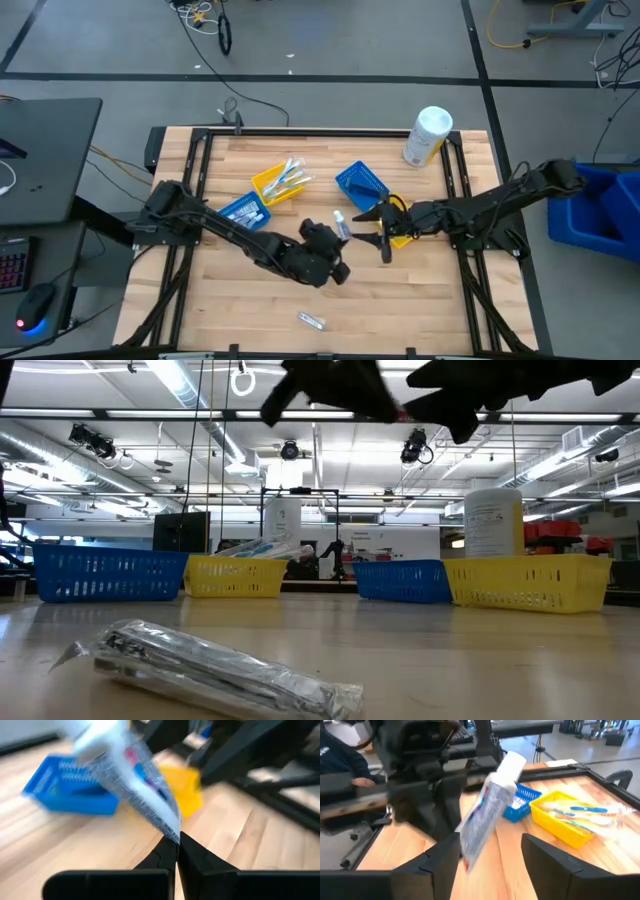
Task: Pick & Place Travel size toiletries
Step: Put the toothpaste into the left blue bin
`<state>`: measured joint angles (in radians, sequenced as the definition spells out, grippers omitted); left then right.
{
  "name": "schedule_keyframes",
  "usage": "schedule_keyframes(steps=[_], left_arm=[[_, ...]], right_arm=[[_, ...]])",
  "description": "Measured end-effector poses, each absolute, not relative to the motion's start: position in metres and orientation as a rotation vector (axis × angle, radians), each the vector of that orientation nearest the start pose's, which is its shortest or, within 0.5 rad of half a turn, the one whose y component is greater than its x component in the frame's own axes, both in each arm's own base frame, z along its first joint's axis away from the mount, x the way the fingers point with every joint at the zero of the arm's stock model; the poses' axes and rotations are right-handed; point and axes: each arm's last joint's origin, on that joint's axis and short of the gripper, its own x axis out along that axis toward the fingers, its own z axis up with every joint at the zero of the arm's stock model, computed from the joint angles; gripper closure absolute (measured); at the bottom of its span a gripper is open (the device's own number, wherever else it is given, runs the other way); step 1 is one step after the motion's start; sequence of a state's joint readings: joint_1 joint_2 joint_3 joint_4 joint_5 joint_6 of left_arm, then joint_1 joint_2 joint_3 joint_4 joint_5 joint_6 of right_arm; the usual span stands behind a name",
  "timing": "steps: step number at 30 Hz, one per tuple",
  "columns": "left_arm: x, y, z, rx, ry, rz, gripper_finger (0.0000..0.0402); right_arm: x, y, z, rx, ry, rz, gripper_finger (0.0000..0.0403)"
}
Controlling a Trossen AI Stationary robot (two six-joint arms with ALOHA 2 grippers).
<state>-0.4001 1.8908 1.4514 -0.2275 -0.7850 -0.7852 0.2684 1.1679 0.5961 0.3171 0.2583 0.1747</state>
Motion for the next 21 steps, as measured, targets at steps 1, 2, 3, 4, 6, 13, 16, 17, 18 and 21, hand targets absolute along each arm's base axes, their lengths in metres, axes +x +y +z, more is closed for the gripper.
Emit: schedule_keyframes(steps=[1,2,3,4,6,13,16,17,18,21], left_arm=[[0.389,-0.144,0.251,-0.386,0.406,0.563,0.0392],[0.384,-0.142,0.251,-0.393,0.443,0.574,0.0393],[0.379,-0.140,0.253,-0.401,0.482,0.580,0.0394],[0.372,-0.138,0.255,-0.405,0.526,0.586,0.0395],[0.359,-0.134,0.261,-0.436,0.608,0.602,0.0396],[0.303,-0.116,0.269,-0.497,1.013,0.760,0.0393],[0.280,-0.109,0.270,-0.468,1.205,0.880,0.0395],[0.274,-0.107,0.270,-0.454,1.258,0.921,0.0395],[0.269,-0.105,0.271,-0.438,1.303,0.959,0.0395],[0.261,-0.102,0.270,-0.398,1.384,0.993,0.0392]], right_arm=[[0.239,0.058,0.240,0.112,0.254,-0.013,0.0178],[0.238,0.058,0.240,0.122,0.270,-0.017,0.0173],[0.237,0.058,0.239,0.128,0.284,-0.019,0.0169],[0.236,0.057,0.237,0.129,0.306,-0.023,0.0165],[0.235,0.057,0.233,0.135,0.345,-0.030,0.0160],[0.232,0.056,0.228,0.140,0.406,-0.042,0.0154],[0.232,0.056,0.228,0.140,0.406,-0.042,0.0160],[0.232,0.056,0.228,0.140,0.406,-0.042,0.0162],[0.232,0.056,0.228,0.140,0.406,-0.042,0.0165],[0.232,0.056,0.228,0.133,0.406,-0.041,0.0171]])
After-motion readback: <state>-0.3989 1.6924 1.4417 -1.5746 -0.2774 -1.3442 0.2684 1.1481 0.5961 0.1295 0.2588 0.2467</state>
